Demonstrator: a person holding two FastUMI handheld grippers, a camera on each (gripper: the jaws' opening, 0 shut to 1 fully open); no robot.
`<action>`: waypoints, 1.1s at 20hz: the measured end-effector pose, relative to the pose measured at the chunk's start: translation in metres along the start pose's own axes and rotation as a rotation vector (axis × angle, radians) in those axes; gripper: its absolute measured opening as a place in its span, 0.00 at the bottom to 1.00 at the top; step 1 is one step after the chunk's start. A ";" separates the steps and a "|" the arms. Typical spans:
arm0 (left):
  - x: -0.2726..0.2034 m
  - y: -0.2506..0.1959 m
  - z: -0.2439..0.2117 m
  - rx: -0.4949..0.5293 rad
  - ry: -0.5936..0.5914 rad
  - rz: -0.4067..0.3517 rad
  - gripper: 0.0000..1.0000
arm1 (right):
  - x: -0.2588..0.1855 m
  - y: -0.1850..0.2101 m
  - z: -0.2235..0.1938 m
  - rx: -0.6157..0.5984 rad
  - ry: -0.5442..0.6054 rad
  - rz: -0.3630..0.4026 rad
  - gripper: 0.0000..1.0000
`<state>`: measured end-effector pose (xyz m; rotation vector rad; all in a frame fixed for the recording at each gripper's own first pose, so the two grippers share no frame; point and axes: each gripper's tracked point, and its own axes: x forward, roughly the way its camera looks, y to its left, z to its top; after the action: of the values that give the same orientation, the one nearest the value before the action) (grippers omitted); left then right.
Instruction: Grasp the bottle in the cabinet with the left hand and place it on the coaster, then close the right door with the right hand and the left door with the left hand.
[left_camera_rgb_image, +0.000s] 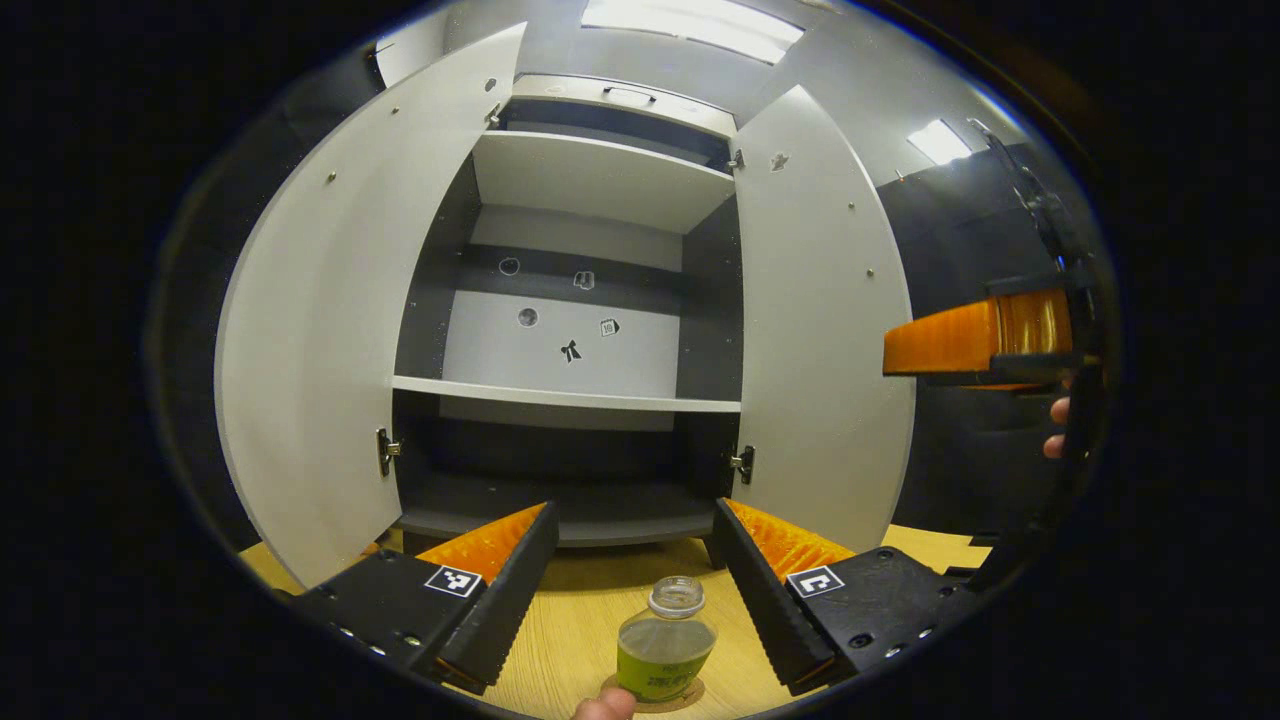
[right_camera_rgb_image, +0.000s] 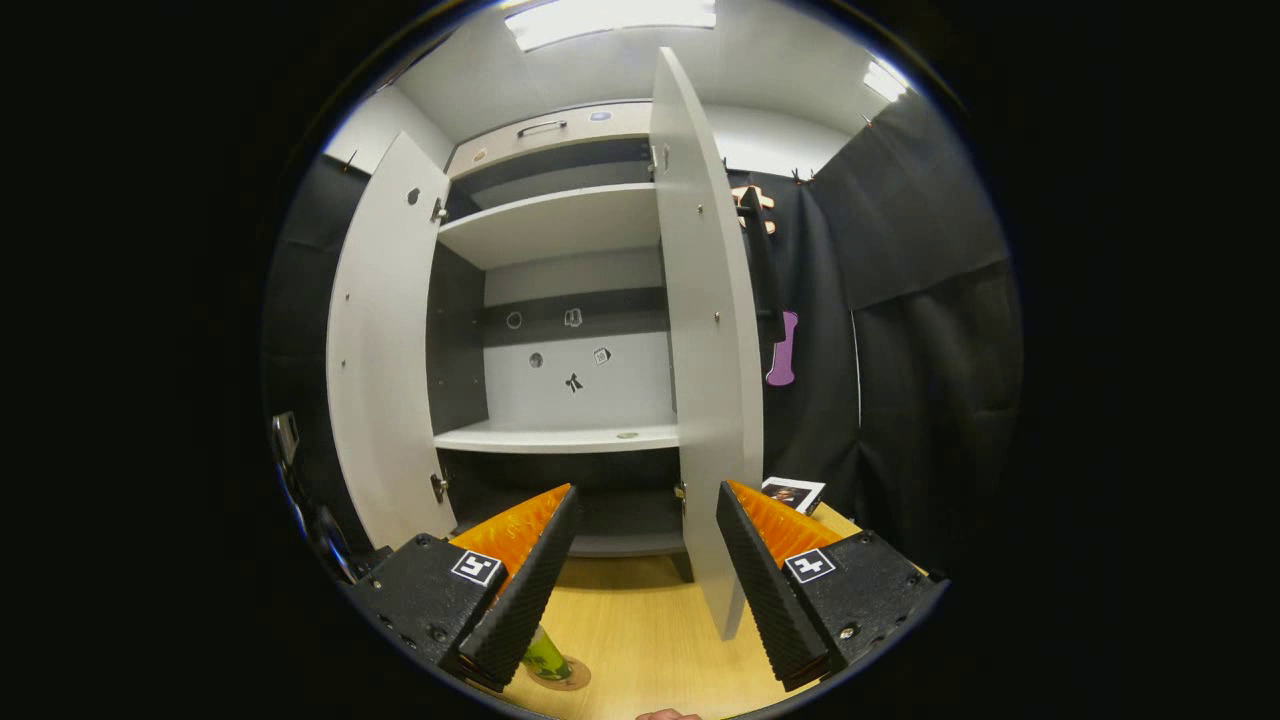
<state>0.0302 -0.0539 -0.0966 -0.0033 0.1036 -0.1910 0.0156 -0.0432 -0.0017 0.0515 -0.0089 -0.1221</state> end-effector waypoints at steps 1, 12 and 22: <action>0.001 0.002 0.004 -0.003 0.010 0.011 0.95 | 0.001 -0.001 0.003 0.011 -0.015 0.002 0.85; -0.001 0.040 0.056 0.022 0.003 0.156 0.95 | -0.013 -0.073 0.096 -0.082 -0.191 -0.065 0.85; -0.013 0.028 0.046 0.052 0.018 0.153 0.95 | 0.049 -0.154 0.175 -0.033 -0.166 -0.130 0.84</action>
<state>0.0279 -0.0243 -0.0498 0.0581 0.1158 -0.0408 0.0431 -0.2103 0.1655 0.0086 -0.1690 -0.2564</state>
